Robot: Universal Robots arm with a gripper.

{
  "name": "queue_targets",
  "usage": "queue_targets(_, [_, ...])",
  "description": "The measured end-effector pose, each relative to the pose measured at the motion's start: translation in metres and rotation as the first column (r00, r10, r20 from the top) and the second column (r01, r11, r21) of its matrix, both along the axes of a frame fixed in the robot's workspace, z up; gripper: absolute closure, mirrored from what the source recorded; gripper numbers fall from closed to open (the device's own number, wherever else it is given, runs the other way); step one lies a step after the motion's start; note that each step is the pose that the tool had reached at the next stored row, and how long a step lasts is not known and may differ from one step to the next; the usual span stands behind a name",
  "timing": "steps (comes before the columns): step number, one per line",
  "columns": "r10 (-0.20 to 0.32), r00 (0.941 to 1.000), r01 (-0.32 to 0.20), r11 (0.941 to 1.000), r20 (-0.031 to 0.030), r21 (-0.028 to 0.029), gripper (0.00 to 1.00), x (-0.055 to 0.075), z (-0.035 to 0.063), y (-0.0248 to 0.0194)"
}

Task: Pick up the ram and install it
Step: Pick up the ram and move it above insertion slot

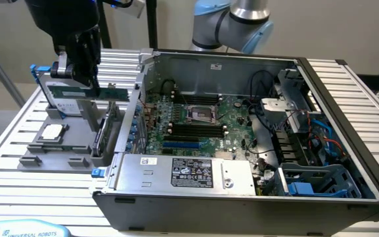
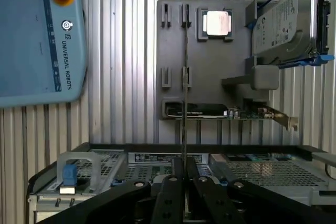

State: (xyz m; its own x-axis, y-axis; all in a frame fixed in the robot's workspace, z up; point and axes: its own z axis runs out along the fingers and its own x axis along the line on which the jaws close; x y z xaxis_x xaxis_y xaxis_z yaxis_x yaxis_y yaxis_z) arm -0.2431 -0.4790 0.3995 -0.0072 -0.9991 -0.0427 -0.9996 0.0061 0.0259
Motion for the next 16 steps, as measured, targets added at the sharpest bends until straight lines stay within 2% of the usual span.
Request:
queue_targets(5, [0.0, 1.0, 0.0, 0.9999, 0.0, 0.0109, 0.87, 0.023, 0.0062, 0.0])
queue_targets(10, [0.0, 1.0, 0.0, 0.9998, 0.0001, 0.0206, 0.87, 0.046, 0.0081, 0.0001])
queue_targets(16, [0.0, 1.0, 0.0, 0.9997, 0.0, 0.0243, 0.87, 0.073, 0.0081, 0.0015])
